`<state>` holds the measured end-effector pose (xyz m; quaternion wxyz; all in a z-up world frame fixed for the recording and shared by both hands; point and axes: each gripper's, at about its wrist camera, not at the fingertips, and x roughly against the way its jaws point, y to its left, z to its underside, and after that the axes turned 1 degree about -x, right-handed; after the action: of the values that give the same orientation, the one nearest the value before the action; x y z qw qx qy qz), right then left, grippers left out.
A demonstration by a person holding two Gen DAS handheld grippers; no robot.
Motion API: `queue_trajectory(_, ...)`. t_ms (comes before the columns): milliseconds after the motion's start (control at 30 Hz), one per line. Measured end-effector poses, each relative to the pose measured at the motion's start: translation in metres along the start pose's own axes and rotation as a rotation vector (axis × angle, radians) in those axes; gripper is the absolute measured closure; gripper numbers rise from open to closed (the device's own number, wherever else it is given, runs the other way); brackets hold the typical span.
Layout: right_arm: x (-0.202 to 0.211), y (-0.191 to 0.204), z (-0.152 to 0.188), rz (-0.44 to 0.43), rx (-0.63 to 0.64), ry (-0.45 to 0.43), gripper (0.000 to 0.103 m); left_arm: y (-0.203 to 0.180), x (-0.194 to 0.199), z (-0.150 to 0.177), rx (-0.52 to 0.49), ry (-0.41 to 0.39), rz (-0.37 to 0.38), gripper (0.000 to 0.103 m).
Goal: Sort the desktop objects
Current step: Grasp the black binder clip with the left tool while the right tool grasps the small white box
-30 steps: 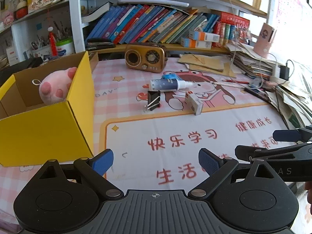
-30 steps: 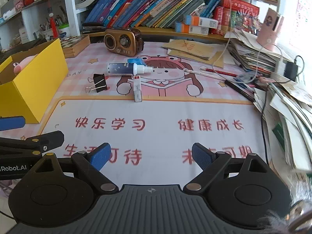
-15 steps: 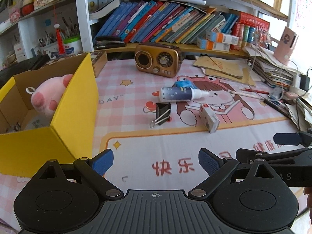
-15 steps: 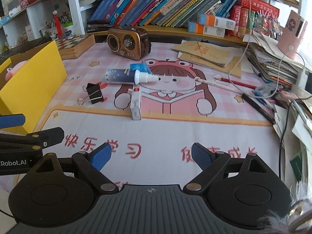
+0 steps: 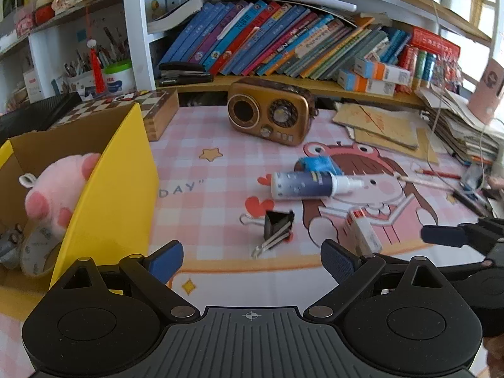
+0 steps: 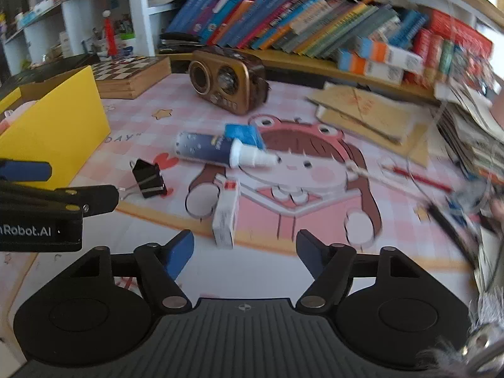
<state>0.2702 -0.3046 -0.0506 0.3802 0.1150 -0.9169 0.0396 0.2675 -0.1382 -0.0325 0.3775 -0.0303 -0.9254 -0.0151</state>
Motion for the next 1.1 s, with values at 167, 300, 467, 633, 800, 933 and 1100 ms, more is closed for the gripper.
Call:
queue_trajectory(167, -0.023, 0.001, -0.007, -0.027, 0.028, 0.015, 0.048, 0.001, -0.015, -0.009, 0.031, 0.013, 0.005, 0.007)
queue_trajectory(300, -0.033, 0.000, -0.008, -0.055, 0.016, 0.013, 0.054, -0.003, -0.028, -0.012, 0.015, 0.024, -0.015, 0.008)
queue_trajectory(467, -0.038, 0.002, -0.009, -0.061, 0.025, 0.012, 0.063, -0.014, -0.044, -0.016, -0.006, 0.024, -0.030, 0.015)
queue_trajectory(633, -0.041, 0.005, -0.009, -0.061, 0.038, 0.010, 0.067, -0.020, -0.059, -0.018, 0.024, 0.053, -0.020, 0.040)
queue_trajectory(800, -0.044, 0.005, -0.009, -0.058, 0.044, 0.016, 0.067, -0.022, -0.070, -0.018, 0.065, 0.077, -0.025, 0.063)
queue_trajectory(933, -0.046, 0.005, -0.009, -0.056, 0.049, 0.017, 0.069, -0.021, -0.073, -0.016, 0.064, 0.082, -0.008, 0.080)
queue_trajectory(1100, -0.049, 0.005, -0.010, -0.064, 0.056, 0.027, 0.082, -0.018, -0.065, -0.013, 0.055, 0.056, 0.002, 0.080)
